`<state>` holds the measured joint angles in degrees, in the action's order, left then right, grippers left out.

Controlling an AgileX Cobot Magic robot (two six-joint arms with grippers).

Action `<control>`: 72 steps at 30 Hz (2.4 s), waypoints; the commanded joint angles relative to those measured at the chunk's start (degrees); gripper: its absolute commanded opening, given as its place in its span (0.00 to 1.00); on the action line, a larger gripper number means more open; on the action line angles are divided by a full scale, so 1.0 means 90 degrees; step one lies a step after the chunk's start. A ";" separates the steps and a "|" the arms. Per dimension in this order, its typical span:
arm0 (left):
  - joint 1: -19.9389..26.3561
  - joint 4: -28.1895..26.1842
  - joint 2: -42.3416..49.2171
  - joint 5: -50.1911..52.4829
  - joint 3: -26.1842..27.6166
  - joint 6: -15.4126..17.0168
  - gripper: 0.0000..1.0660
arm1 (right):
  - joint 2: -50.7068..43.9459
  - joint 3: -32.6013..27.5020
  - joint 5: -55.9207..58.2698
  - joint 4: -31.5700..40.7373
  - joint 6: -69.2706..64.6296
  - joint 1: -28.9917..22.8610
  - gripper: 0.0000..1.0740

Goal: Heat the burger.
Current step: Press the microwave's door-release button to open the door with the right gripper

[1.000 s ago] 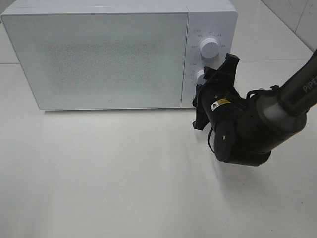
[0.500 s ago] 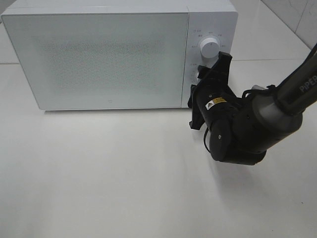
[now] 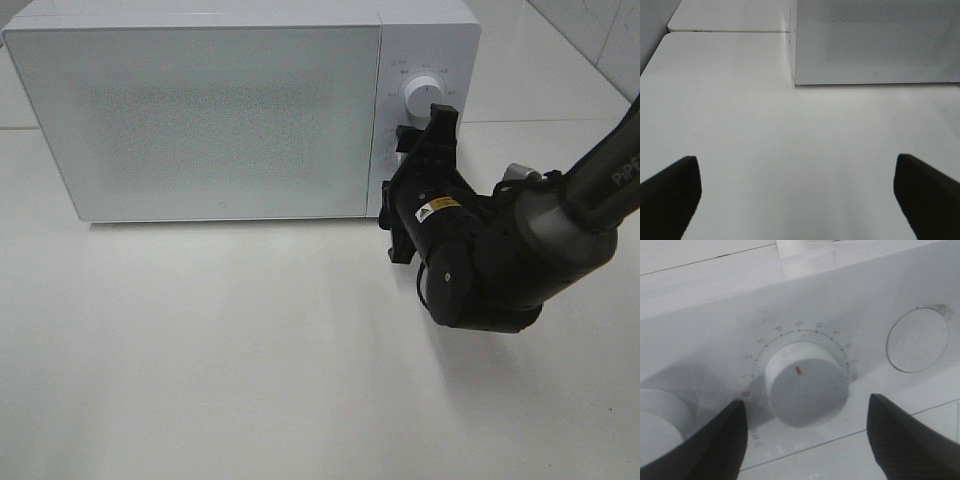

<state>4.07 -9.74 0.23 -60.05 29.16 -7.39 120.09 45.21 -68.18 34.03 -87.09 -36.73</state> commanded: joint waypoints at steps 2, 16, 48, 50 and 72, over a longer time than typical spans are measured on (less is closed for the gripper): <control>-0.0013 -0.0038 0.0134 0.0057 -0.0025 -0.0006 0.96 | -0.0465 -0.0229 -0.0828 -0.0299 0.0586 0.0076 0.62; -0.0013 -0.0032 0.0134 0.0057 -0.0025 -0.0006 0.96 | -0.2165 -0.0828 0.2101 -0.0815 0.3960 0.0076 0.62; -0.0013 -0.0032 0.0134 0.0057 -0.0025 -0.0006 0.96 | -0.5087 -0.0191 1.0536 -0.3610 0.9365 0.0095 0.61; -0.0013 -0.0032 0.0134 0.0057 -0.0025 -0.0006 0.96 | -0.5258 -0.0191 1.0899 -0.3610 0.9365 0.0095 0.61; -0.0013 -0.0032 0.0134 0.0057 -0.0025 -0.0006 0.96 | -0.8461 -0.0758 1.2885 -0.3979 0.9314 0.0095 0.61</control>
<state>4.07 -9.74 0.23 -60.05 29.16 -7.39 47.56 40.45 46.93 -0.97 -3.27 -36.21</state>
